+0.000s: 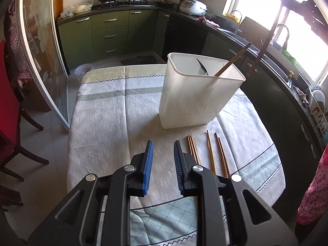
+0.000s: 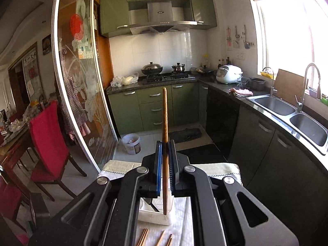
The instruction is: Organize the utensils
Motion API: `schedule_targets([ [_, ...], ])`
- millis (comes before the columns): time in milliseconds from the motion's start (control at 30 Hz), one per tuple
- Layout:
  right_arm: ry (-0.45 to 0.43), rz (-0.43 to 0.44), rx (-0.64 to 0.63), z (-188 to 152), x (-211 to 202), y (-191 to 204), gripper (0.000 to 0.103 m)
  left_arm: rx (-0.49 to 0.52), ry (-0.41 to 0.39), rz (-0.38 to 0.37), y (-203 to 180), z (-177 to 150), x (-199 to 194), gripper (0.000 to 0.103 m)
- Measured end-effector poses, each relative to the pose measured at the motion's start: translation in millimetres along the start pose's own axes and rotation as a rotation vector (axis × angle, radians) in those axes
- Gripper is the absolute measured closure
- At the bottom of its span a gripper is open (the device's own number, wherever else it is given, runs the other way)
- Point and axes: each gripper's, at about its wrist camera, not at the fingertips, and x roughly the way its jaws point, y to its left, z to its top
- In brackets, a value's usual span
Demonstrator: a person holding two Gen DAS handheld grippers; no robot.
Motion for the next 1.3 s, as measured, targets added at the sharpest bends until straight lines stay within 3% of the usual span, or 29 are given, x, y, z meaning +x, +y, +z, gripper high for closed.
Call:
schedule_targets([
  [367,0.062,0.004,-0.014,-14.7,49.0,15.4,0.096,-0.014,0.020,-0.004,8.2,-6.7,2.6,0.083],
  [600,0.187,0.017,0.012,-55.0,94.0,8.7,0.096,-0.003,0.058,-0.006,-0.3,-13.6,12.7,0.083],
  [633,0.207,0.025,0.014,-61.0,98.3,7.2,0.094,0.000,0.061,-0.005,-2.6,-13.9,12.9,0.083],
  [667,0.216,0.039,0.018,-64.1,100.3,6.3,0.085,0.005,0.064,-0.002,-5.1,-14.0,13.1,0.083],
  [833,0.129,0.077,0.032,-63.5,60.1,-3.3,0.080,0.027,0.093,0.006,-19.6,-17.1,19.6,0.082],
  [933,0.075,0.104,0.028,-73.5,18.1,-13.5,0.070,0.036,0.140,0.010,-28.6,-20.2,36.0,0.082],
  [1067,0.080,0.138,0.026,-116.7,-20.2,-29.2,0.066,0.050,0.231,0.029,-41.3,-29.6,72.7,0.082],
  [1200,0.143,0.125,0.048,-177.9,-32.5,-48.3,0.066,0.041,0.323,0.037,-48.5,-38.3,110.1,0.082],
  [1300,0.193,0.116,0.094,-215.0,-31.8,-63.9,0.066,0.034,0.343,0.059,-52.3,-38.9,124.8,0.082],
])
